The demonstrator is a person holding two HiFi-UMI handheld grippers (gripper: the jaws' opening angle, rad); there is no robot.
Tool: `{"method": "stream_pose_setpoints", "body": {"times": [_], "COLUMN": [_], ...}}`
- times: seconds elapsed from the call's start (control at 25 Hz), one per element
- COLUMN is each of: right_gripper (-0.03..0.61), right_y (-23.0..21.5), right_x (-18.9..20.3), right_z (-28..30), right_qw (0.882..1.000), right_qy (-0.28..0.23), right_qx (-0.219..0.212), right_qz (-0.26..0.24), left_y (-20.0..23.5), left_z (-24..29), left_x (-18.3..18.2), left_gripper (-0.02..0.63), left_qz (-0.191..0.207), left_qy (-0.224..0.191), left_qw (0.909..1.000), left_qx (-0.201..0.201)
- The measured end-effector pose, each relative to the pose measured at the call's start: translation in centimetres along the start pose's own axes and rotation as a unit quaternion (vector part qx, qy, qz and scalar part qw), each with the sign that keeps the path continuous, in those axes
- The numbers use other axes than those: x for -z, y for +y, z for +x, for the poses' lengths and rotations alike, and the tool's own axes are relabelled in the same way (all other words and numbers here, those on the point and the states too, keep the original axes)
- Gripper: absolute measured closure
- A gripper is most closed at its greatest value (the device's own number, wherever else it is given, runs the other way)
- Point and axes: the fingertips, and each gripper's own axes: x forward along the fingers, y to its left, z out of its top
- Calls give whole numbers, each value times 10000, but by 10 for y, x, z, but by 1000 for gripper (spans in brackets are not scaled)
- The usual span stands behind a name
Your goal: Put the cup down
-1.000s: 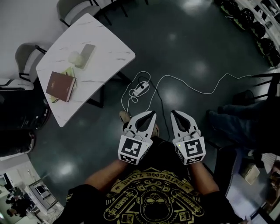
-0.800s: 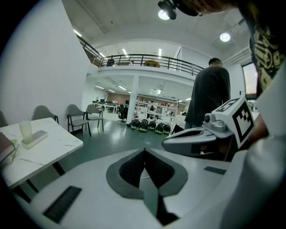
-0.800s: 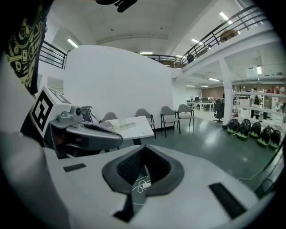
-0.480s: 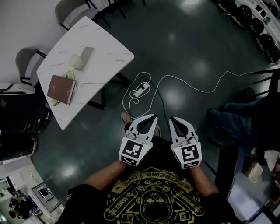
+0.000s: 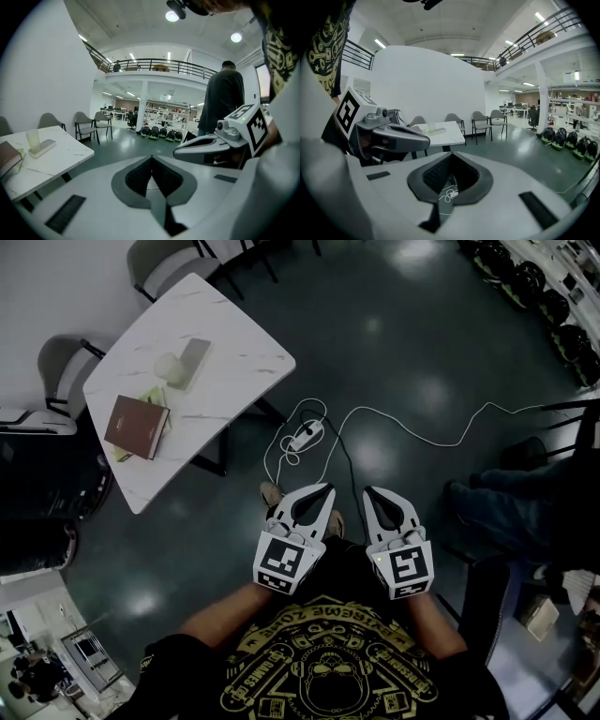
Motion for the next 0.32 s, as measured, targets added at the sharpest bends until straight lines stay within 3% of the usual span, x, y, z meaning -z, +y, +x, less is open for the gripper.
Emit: {"method": "stream_pose_setpoints", "body": {"times": [0.32], "right_gripper": [574], "right_y": [6], "right_x": [-3], "right_z": [4], "right_qw": [10000], "right_qy": [18], "right_qx": [-12], "right_qz": [-11], "left_y": [8], "left_z": [-7], "left_x": [-3], "left_gripper": [604], "left_qz": [-15], "left_qy": [-39], "left_qw": [10000], "left_qx": [-50]}}
